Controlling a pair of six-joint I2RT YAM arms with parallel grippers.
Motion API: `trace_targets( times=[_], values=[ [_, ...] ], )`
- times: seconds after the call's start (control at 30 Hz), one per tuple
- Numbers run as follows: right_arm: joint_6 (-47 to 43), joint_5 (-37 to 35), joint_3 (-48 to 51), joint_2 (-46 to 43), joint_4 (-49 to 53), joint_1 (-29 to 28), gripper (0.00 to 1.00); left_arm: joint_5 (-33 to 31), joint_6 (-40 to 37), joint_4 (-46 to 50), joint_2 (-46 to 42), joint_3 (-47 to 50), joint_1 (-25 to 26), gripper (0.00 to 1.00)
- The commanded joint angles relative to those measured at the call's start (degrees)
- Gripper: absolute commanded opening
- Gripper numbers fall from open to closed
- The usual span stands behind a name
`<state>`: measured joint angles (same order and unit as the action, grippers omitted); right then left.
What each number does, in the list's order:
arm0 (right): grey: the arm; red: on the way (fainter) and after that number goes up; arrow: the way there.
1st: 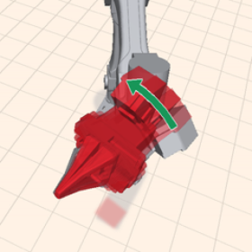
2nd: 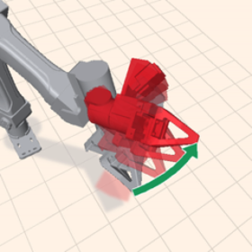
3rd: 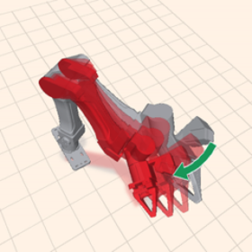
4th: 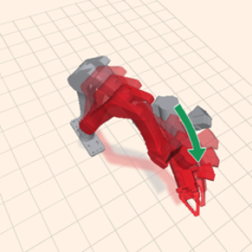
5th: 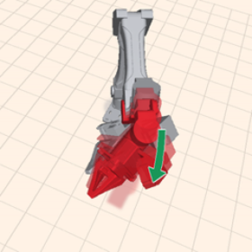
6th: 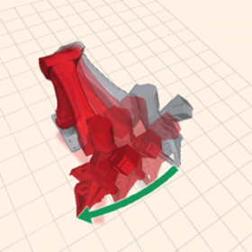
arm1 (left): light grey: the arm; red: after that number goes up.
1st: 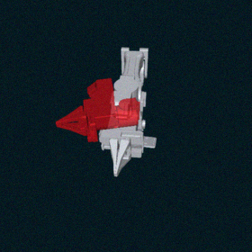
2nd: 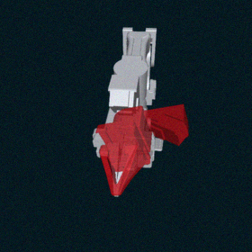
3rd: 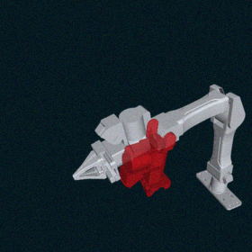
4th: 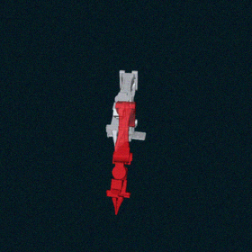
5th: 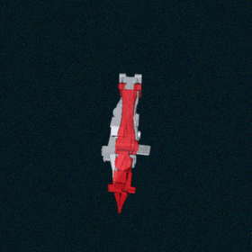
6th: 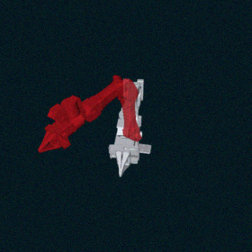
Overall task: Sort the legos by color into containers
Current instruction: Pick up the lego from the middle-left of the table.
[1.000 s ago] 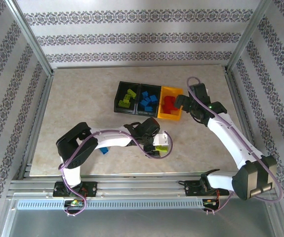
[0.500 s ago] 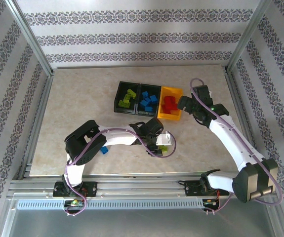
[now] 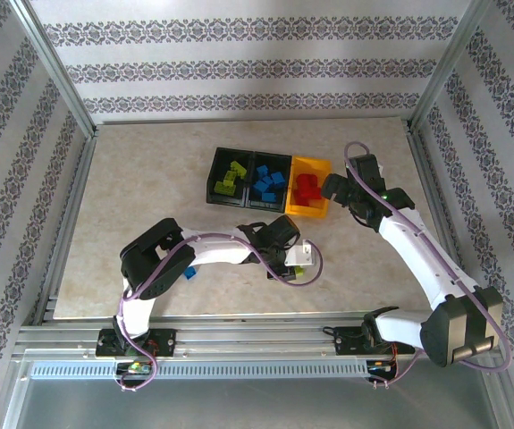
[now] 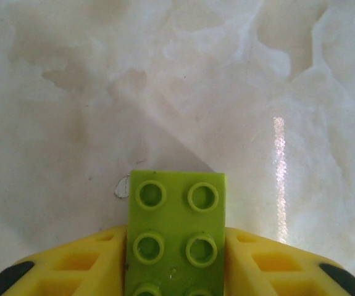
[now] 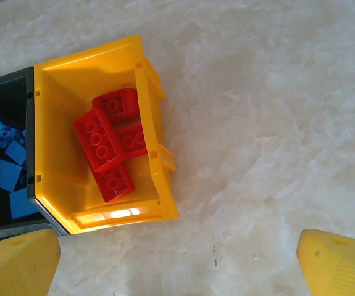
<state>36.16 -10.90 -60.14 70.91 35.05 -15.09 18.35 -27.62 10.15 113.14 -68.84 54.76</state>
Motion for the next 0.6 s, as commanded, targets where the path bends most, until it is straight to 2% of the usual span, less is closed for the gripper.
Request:
trace_targets(
  times=[0.0,0.33,0.57],
  values=[
    [1.02,0.79,0.14,-0.91,-0.24,0.67,0.98,-6.97,2.05,-3.89,-0.20,1.88,-0.09,0.36],
    [1.10,0.90,0.57,-1.13,-0.33,0.69,0.98,-9.54,6.78,-7.55,-7.12,5.46,-1.53,0.30],
    [1.37,1.04,0.90,-1.39,-0.42,0.72,0.98,-14.06,14.31,-10.13,-13.27,7.97,-5.74,0.28]
  ],
)
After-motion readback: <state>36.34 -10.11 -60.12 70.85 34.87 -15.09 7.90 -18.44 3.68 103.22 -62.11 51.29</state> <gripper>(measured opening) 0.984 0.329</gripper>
